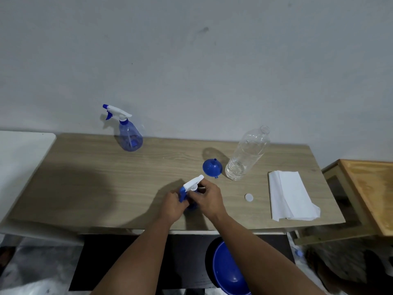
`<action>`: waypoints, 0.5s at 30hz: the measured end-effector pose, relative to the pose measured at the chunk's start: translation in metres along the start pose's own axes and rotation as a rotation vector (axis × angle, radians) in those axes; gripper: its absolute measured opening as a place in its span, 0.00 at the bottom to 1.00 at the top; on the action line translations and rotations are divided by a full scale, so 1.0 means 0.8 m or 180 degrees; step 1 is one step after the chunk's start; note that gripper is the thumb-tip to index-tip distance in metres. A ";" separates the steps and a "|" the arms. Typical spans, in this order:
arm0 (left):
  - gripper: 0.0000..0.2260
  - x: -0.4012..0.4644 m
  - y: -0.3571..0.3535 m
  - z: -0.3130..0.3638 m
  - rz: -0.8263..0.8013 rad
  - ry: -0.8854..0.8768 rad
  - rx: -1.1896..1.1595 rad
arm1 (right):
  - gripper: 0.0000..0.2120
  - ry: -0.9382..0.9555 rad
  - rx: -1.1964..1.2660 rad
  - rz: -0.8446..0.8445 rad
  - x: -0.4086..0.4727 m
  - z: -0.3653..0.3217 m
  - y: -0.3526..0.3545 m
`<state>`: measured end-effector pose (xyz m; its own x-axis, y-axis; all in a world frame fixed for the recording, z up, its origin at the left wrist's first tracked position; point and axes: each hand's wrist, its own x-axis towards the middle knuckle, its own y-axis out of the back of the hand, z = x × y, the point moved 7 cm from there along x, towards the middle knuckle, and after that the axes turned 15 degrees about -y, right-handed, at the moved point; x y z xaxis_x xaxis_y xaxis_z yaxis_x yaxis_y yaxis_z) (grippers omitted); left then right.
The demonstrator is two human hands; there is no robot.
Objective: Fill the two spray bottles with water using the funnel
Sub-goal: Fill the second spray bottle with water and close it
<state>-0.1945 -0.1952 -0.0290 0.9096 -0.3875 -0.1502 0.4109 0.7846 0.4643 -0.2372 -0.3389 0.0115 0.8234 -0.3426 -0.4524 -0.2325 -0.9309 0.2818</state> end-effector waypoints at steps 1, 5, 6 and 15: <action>0.04 -0.003 -0.001 -0.002 0.0015 0.0060 -0.0099 | 0.10 -0.0014 0.0023 0.0023 -0.002 -0.002 -0.001; 0.07 -0.024 0.003 0.009 0.0143 0.0118 -0.0497 | 0.14 -0.0038 0.0052 0.0337 -0.010 -0.019 0.010; 0.07 -0.029 0.006 0.015 0.0102 0.0103 -0.0532 | 0.18 0.0039 0.0023 0.0343 -0.013 -0.029 0.011; 0.12 -0.053 0.078 0.068 -0.0254 -0.0250 -0.0295 | 0.10 0.0785 -0.0438 -0.0568 -0.034 -0.131 -0.062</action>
<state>-0.2111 -0.1561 0.0538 0.8675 -0.4844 -0.1128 0.4891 0.7897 0.3704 -0.1937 -0.2698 0.0988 0.9492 -0.1191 -0.2913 -0.0151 -0.9418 0.3358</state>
